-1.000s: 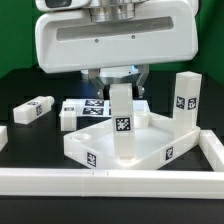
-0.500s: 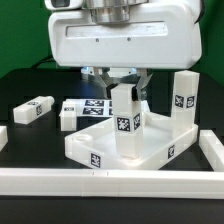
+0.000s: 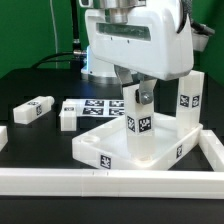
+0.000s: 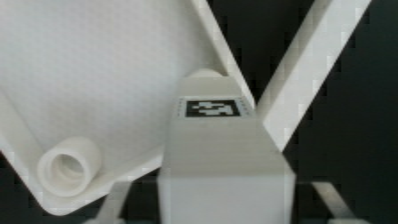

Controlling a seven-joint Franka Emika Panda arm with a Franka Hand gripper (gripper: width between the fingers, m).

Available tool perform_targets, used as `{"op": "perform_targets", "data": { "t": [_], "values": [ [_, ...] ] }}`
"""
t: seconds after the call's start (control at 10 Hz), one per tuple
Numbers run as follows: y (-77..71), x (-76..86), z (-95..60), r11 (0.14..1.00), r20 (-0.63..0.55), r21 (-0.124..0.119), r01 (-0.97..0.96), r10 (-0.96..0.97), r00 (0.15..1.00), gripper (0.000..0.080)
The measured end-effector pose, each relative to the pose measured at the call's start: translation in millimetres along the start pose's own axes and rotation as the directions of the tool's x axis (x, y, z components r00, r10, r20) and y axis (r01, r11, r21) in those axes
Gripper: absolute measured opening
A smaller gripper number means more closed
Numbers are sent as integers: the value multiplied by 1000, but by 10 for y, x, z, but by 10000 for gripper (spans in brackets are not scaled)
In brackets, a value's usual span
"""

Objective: Assemble desk

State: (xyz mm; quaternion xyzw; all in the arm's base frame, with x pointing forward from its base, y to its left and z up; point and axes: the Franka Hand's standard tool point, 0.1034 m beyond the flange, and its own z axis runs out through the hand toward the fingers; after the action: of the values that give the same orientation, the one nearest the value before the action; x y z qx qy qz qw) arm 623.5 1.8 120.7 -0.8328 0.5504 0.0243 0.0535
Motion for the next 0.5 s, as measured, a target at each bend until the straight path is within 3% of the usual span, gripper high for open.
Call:
{"op": "perform_targets", "data": {
  "t": [0.2, 0.4, 0.5],
  "values": [
    [-8, -12, 2, 992, 2, 1, -125, 125, 992, 291],
    [-11, -19, 4, 991, 2, 1, -134, 134, 991, 291],
    [-12, -21, 4, 992, 2, 1, -123, 123, 992, 493]
  ]
}}
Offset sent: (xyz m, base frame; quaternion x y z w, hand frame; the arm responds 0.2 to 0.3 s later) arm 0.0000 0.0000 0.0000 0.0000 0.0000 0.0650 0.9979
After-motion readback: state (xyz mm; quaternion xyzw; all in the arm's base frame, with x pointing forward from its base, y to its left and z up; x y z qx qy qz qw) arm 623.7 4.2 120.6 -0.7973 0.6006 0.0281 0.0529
